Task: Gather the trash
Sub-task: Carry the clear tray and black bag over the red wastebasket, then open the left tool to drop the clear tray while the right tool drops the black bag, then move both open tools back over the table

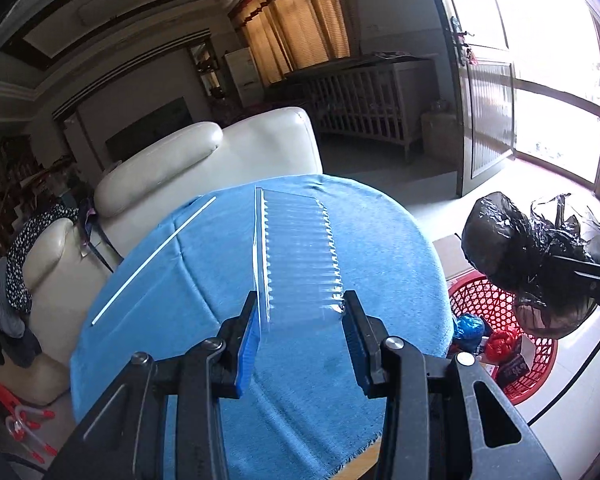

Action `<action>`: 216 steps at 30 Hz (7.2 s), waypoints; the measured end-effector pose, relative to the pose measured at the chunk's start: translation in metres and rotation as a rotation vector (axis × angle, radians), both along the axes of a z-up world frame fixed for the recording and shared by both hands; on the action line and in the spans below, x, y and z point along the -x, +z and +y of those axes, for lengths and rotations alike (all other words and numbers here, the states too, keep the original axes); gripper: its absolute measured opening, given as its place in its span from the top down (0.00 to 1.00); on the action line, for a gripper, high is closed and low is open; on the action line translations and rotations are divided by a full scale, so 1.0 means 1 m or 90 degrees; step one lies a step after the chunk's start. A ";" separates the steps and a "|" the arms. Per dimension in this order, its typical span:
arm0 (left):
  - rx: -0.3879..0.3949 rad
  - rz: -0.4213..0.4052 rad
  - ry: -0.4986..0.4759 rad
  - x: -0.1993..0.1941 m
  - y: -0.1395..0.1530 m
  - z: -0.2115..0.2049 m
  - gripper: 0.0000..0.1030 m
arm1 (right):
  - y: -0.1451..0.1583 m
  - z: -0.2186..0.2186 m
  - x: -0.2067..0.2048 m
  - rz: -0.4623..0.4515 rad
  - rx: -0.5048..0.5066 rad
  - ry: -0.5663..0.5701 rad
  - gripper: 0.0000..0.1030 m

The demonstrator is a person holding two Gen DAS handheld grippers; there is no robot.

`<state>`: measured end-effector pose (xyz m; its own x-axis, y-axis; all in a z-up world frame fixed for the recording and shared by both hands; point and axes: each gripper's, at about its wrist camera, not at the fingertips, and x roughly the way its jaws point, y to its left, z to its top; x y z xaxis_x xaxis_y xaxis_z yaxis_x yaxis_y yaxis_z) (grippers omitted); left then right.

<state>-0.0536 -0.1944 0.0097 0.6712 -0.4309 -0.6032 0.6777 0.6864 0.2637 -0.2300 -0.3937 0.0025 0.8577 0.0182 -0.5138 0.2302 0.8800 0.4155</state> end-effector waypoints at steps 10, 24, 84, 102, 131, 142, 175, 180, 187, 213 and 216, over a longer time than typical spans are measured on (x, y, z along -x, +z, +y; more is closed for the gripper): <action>-0.017 -0.006 -0.018 0.013 -0.002 -0.014 0.60 | 0.000 -0.005 0.010 -0.009 -0.011 -0.017 0.61; -0.036 -0.007 -0.040 0.024 -0.009 -0.030 0.60 | -0.004 -0.011 0.021 -0.014 -0.026 -0.038 0.61; -0.110 0.002 -0.129 0.058 -0.039 -0.076 0.59 | -0.015 -0.041 0.052 -0.010 -0.075 -0.118 0.61; -0.119 0.013 -0.142 0.063 -0.043 -0.086 0.59 | -0.017 -0.050 0.062 -0.005 -0.089 -0.142 0.61; -0.130 0.016 -0.152 0.067 -0.047 -0.095 0.59 | -0.023 -0.054 0.070 -0.005 -0.100 -0.152 0.61; -0.136 0.018 -0.158 0.070 -0.050 -0.097 0.59 | -0.027 -0.057 0.074 0.002 -0.108 -0.163 0.61; -0.141 0.019 -0.170 0.073 -0.057 -0.107 0.59 | -0.051 -0.072 0.060 0.019 -0.152 -0.197 0.59; -0.138 0.023 -0.160 0.070 -0.057 -0.103 0.59 | -0.056 -0.073 0.054 0.029 -0.158 -0.198 0.58; -0.133 0.024 -0.156 0.067 -0.056 -0.099 0.59 | -0.070 -0.070 0.040 0.054 -0.161 -0.194 0.56; -0.081 0.029 -0.026 0.020 -0.032 -0.044 0.32 | -0.033 -0.035 0.009 0.051 -0.073 -0.151 0.39; -0.061 0.026 0.013 0.009 -0.022 -0.021 0.25 | -0.016 -0.016 -0.002 0.040 -0.032 -0.128 0.37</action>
